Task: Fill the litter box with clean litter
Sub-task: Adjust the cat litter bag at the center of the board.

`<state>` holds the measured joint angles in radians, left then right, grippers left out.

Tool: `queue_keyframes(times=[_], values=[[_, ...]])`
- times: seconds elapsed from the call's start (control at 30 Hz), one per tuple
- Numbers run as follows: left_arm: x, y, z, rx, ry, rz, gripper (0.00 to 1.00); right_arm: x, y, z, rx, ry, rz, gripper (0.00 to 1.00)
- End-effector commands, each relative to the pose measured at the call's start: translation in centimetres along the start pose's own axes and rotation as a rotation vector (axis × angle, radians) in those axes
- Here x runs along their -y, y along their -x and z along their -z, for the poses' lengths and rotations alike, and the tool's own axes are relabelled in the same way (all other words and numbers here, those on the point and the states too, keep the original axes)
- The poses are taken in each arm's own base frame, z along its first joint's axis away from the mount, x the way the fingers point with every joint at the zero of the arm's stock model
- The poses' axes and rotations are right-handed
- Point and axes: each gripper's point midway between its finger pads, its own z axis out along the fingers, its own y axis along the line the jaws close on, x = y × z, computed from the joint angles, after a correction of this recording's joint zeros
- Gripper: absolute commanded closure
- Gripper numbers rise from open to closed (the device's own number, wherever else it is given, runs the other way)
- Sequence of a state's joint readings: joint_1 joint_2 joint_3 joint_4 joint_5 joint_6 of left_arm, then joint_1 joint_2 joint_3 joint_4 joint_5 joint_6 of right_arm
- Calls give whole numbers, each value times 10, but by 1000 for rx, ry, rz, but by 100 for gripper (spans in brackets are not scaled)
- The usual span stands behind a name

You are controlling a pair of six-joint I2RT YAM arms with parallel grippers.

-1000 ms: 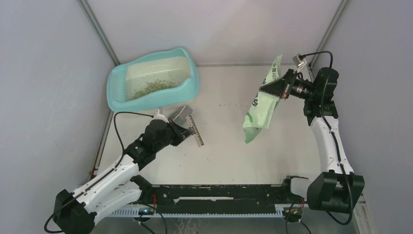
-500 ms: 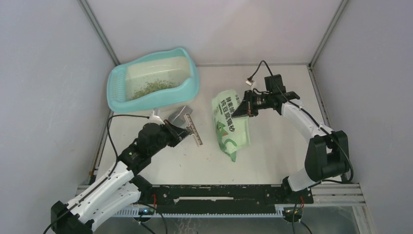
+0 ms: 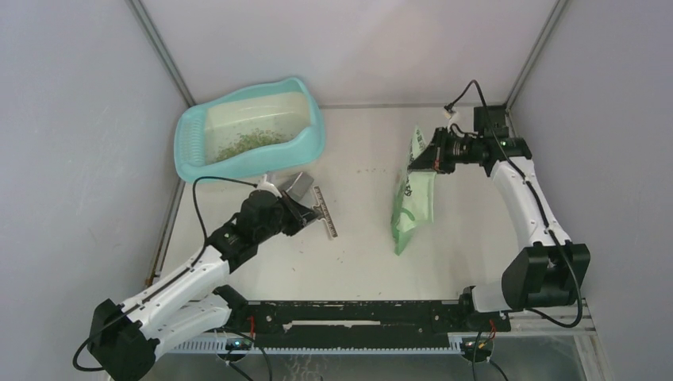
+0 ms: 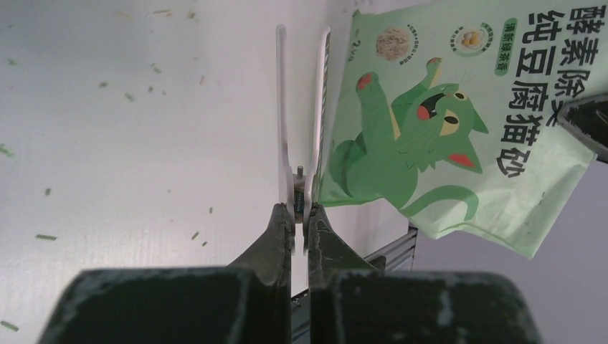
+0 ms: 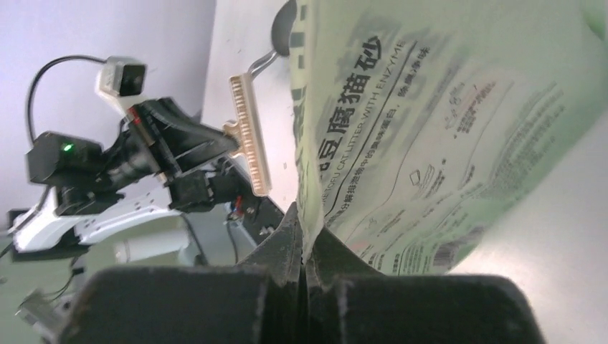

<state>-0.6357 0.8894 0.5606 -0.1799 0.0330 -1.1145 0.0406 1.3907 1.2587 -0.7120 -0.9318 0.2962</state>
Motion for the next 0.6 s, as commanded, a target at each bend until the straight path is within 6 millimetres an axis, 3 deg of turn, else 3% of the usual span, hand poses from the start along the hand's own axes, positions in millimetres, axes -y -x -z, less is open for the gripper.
queue_keyframes(times=[0.0,0.1,0.23,0.57], values=[[60,21,16,34,-151,-58,98,-71,37,43,91,-41,232,100],[61,20,17,26,-160,-59,98,-89,46,57,68,-155,301,100],[57,18,20,30,-168,-56,98,-90,41,42,-3,-233,347,100],[27,9,28,59,-156,-8,97,-17,-71,-99,-459,-362,415,100]])
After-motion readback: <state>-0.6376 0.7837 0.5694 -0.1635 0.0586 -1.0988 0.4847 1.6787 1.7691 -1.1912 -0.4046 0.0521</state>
